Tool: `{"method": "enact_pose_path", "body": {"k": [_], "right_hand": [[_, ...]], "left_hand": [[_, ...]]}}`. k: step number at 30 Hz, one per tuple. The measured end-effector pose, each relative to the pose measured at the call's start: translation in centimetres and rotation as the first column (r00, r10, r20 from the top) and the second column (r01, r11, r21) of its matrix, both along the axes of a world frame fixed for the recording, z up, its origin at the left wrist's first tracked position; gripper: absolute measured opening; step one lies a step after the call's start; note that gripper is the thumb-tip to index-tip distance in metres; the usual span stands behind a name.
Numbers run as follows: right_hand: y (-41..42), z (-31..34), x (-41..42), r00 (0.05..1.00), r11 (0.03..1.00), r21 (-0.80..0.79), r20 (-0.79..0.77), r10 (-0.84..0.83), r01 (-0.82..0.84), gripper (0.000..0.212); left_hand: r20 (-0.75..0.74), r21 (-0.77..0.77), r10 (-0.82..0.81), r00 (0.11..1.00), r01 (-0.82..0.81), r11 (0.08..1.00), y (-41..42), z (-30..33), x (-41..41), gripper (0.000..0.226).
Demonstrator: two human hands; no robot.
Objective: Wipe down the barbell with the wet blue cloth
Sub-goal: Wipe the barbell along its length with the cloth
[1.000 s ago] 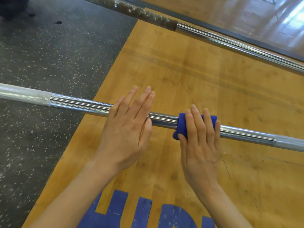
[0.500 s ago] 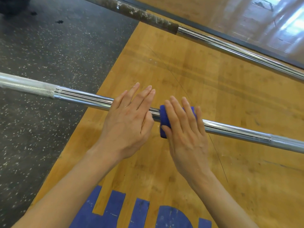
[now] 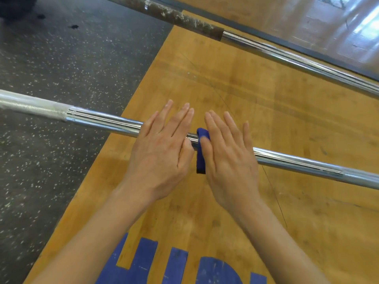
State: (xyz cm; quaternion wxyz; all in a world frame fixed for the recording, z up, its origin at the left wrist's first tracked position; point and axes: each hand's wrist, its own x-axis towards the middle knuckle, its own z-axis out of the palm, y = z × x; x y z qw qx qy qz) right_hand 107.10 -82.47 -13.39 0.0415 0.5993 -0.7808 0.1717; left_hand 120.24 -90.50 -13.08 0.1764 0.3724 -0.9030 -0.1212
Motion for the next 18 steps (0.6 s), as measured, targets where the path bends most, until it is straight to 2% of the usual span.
{"method": "enact_pose_path", "body": {"k": [2,6,10,15,18], "right_hand": [[-0.5,0.7,-0.1,0.994,1.000,0.013,0.101,-0.026,0.025,0.058],[3.2,-0.3,2.2,1.000,1.000,-0.027,-0.031,-0.003,0.002,0.049],[1.1,0.3,1.6,0.998,1.000,-0.004,0.057,-0.026,0.026,0.053],[5.0,-0.2,2.5,0.999,1.000,0.003,-0.024,0.026,-0.026,0.050],[3.0,0.3,2.1,0.998,0.999,0.036,0.055,-0.008,0.006,0.054]], "left_hand": [[0.000,-0.001,-0.003,1.000,0.003,1.000,0.1,-0.1,0.1,0.060],[0.003,-0.009,0.010,1.000,-0.010,1.000,0.6,-0.1,0.4,0.060],[-0.014,-0.010,0.010,1.000,-0.010,1.000,1.2,-0.2,0.6,0.060],[0.007,-0.011,0.007,1.000,-0.007,1.000,2.3,-0.2,1.5,0.059],[0.020,-0.037,0.007,1.000,-0.006,0.999,3.0,-0.3,1.8,0.059]]}}
